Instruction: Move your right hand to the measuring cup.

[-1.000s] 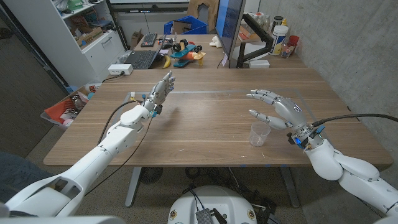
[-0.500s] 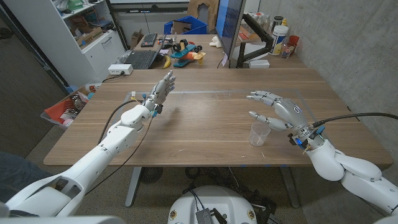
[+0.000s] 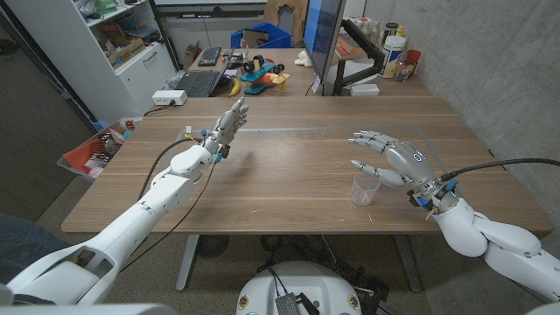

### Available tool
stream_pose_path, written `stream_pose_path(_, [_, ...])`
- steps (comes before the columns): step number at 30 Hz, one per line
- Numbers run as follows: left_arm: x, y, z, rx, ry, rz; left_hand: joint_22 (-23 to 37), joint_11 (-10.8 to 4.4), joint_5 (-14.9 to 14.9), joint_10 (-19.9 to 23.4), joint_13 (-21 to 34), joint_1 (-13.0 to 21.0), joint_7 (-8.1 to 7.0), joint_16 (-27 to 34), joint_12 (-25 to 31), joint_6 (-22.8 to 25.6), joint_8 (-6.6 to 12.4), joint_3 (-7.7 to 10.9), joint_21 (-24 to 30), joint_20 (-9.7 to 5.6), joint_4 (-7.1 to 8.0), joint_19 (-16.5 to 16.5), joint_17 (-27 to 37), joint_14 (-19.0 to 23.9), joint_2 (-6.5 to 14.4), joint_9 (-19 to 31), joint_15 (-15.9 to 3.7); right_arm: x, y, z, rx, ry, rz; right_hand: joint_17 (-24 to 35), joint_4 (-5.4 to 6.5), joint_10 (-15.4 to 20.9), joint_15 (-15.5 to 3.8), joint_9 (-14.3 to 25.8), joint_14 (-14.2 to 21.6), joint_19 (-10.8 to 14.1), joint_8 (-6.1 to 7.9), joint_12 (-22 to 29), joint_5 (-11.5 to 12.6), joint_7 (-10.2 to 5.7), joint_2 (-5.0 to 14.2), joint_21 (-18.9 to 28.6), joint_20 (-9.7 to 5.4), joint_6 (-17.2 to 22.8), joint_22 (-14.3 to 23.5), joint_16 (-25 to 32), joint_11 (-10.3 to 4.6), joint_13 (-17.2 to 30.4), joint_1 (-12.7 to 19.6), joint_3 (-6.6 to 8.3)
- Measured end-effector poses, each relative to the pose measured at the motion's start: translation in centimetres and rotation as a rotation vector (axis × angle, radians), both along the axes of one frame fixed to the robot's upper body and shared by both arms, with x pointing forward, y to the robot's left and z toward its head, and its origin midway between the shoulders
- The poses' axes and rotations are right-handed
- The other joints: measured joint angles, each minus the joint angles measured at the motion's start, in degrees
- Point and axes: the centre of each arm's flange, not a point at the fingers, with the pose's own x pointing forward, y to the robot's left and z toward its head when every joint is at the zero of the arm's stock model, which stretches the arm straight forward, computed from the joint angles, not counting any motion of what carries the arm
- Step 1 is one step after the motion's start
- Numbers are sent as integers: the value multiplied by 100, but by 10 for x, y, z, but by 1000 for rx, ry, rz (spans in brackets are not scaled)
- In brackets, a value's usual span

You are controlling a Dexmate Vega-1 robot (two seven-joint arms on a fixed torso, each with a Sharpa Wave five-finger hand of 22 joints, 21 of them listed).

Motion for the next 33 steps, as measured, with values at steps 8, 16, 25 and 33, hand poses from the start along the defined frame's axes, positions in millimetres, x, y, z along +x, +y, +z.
stream_pose_path(8, [0, -1, 1, 2, 0, 0, 0, 0, 0, 0, 1, 0, 0, 0, 0, 0, 0, 0, 0, 31, 0, 32, 0, 0, 0, 0, 0, 1, 3, -3, -20, 8, -6, 0, 0, 1, -32, 0, -31, 0, 0, 0, 0, 0, 0, -21, 0, 0, 0, 0, 1, 0, 0, 0])
stream_pose_path(16, [-1, -1, 1, 3, 1, 0, 30, 0, 0, 0, 1, 0, 0, 0, 0, 0, 0, 1, -41, 63, 1, 0, 0, 0, 0, 0, 0, 2, 6, -7, -46, 10, -18, 0, 0, 1, -32, 0, -30, 0, 0, 0, 0, -15, 0, -43, 0, 15, 0, 0, 1, 0, 0, 0])
stream_pose_path(25, [-1, -2, -2, 5, 6, -1, 29, 0, 0, 0, 1, 0, 0, 0, 0, 0, 0, -14, -64, 87, -14, 23, 0, 0, 0, 0, 0, 3, 7, -11, -74, 11, -43, 1, 0, 2, -32, 0, -30, -1, 0, 0, 43, -22, 0, -66, 1, 23, 0, 0, 1, 0, 0, 0])
stream_pose_path(33, [-1, -3, -3, 6, 8, -1, 29, 0, 0, 0, 1, 0, 0, 0, 0, 0, 0, -14, -64, 86, -14, 23, 0, 0, 0, 0, 0, 4, 7, -13, -88, 10, -61, 1, 0, -29, -15, 0, -46, -41, -45, 0, 43, -22, 0, -66, 42, 22, -1, -39, 32, 0, 0, 0])
